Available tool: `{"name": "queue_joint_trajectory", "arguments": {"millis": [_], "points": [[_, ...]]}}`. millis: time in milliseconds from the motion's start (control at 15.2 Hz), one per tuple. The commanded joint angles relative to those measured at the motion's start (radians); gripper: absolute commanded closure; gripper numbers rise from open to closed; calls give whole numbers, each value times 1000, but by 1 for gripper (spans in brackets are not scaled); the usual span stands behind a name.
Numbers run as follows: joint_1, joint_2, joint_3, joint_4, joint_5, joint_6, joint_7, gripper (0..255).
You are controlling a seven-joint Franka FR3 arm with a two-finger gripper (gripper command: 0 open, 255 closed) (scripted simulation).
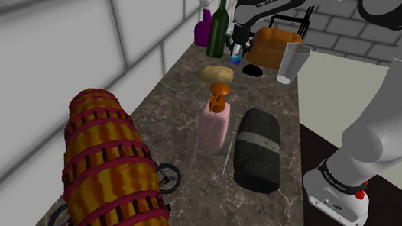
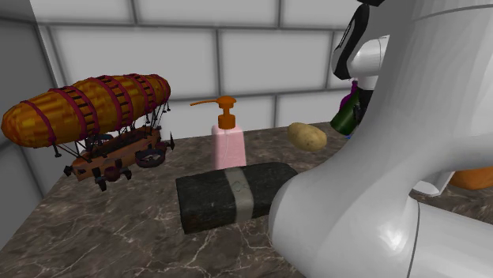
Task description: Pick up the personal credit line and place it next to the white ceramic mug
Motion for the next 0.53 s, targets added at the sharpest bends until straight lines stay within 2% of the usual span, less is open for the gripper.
{"name": "queue_joint_trajectory", "arguments": {"millis": [0, 462], "points": [[0, 10, -3, -16, -5, 26, 5, 255], [2, 31, -7, -34, -16, 65, 16, 255]]}}
